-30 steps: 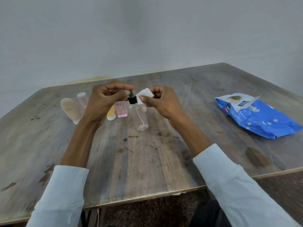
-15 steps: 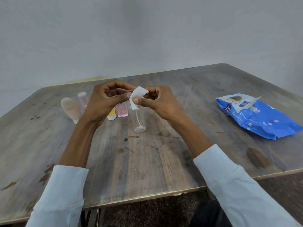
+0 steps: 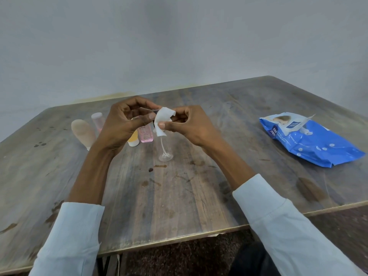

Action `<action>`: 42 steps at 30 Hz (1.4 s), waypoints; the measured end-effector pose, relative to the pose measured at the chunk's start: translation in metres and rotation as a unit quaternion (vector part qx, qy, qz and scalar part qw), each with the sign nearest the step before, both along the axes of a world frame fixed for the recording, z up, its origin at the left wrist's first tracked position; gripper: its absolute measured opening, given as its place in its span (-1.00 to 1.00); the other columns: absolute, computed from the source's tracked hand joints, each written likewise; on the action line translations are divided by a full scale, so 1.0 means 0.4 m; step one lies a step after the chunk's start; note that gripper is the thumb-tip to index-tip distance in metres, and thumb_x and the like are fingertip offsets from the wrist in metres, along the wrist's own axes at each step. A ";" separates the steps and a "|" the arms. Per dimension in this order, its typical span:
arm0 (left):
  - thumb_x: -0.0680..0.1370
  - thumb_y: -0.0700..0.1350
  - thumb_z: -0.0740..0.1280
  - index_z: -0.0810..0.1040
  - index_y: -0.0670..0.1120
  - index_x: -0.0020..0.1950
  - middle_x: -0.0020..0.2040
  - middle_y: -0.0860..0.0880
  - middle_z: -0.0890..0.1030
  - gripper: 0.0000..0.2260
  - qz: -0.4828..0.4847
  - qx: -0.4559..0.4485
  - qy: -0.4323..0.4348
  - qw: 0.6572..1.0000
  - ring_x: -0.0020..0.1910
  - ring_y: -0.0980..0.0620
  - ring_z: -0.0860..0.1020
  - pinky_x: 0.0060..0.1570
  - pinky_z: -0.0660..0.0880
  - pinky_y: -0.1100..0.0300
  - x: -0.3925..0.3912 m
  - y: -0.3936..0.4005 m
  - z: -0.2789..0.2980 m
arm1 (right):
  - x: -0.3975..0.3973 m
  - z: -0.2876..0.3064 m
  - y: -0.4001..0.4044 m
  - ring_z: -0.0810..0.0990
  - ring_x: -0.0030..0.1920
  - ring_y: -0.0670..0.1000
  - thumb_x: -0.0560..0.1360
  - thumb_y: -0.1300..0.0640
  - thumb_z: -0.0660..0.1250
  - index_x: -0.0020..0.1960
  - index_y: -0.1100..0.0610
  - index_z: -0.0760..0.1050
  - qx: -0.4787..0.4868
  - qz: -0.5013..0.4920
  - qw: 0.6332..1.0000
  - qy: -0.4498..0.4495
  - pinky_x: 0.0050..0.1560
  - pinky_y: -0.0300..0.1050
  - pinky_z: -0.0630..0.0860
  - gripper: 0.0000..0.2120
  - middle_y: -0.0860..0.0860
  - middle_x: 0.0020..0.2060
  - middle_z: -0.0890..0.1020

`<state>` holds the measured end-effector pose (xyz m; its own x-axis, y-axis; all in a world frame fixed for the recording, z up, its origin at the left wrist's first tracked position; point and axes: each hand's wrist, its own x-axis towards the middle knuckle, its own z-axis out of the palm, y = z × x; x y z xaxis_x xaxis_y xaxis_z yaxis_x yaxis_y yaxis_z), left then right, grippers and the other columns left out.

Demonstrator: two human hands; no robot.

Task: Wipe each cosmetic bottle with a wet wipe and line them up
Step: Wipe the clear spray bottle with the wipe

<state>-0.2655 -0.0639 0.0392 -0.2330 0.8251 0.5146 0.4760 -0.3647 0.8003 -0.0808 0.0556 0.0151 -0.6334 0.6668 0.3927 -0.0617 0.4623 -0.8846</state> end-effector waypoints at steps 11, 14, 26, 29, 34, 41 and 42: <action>0.50 -0.19 0.55 0.67 -0.07 0.04 0.07 -0.03 0.77 -0.85 0.010 0.003 -0.025 1.000 0.08 -0.07 0.70 0.16 0.64 -0.02 -0.006 0.004 -0.005 | 0.006 0.003 -0.004 0.76 -0.11 -0.08 0.47 0.12 0.64 0.15 0.15 0.75 -0.025 0.019 0.999 0.012 0.05 -0.15 0.71 -0.72 -0.01 -0.10 0.80; 0.49 -0.16 0.55 0.68 -0.06 0.03 0.07 -0.06 0.76 -0.84 0.009 0.005 -0.021 1.000 0.06 -0.09 0.69 0.14 0.64 -0.02 -0.005 0.006 -0.005 | 0.003 0.006 -0.016 0.77 -0.11 -0.01 0.47 0.07 0.65 0.13 0.13 0.77 0.013 0.011 1.000 -0.001 0.05 -0.05 0.71 -0.73 -0.01 -0.11 0.80; 0.45 -0.13 0.63 0.76 -0.08 0.01 -0.10 0.07 0.76 -0.83 0.081 0.027 -0.002 0.996 -0.10 0.10 0.65 -0.01 0.60 0.22 0.026 0.015 -0.005 | 0.004 0.007 -0.003 0.75 -0.15 0.00 0.45 0.07 0.66 0.05 0.11 0.77 0.031 -0.021 0.999 -0.011 -0.05 -0.07 0.66 -0.78 0.02 -0.16 0.79; 0.47 -0.06 0.62 0.78 -0.05 -0.01 -0.05 0.05 0.79 -0.86 0.103 0.030 0.009 0.994 -0.04 0.09 0.70 0.05 0.64 0.10 0.028 0.014 -0.001 | -0.003 0.007 -0.008 0.64 -0.31 -0.24 0.45 0.10 0.66 0.03 0.12 0.78 0.066 -0.036 0.997 -0.011 -0.23 -0.35 0.51 -0.80 -0.08 -0.24 0.75; 0.58 -0.05 0.56 0.78 -0.11 0.05 0.05 0.00 0.79 -0.86 0.116 0.043 0.029 0.992 0.14 0.00 0.73 0.17 0.65 -0.24 0.027 0.013 -0.003 | 0.006 0.008 0.019 0.76 -0.13 -0.04 0.45 0.18 0.66 -0.01 0.15 0.78 0.031 -0.107 0.993 0.033 -0.09 -0.14 0.67 -0.86 -0.01 -0.16 0.79; 0.51 -0.08 0.62 0.79 -0.11 -0.03 -0.06 0.09 0.79 -0.87 0.147 0.064 0.046 0.986 -0.04 0.09 0.74 -0.01 0.61 0.21 0.051 0.025 -0.002 | -0.001 0.006 -0.009 0.71 -0.23 -0.12 0.43 0.10 0.67 0.04 0.12 0.76 0.066 -0.052 0.996 -0.008 -0.14 -0.21 0.61 -0.78 -0.04 -0.18 0.78; 0.50 -0.09 0.63 0.78 -0.11 -0.05 -0.08 0.11 0.79 -0.88 0.149 0.070 0.052 0.985 -0.08 0.11 0.73 -0.06 0.58 0.27 0.055 0.027 -0.003 | -0.006 0.004 -0.014 0.71 -0.24 -0.10 0.44 0.10 0.67 0.03 0.10 0.76 0.076 -0.058 0.995 -0.005 -0.14 -0.19 0.61 -0.80 -0.05 -0.19 0.78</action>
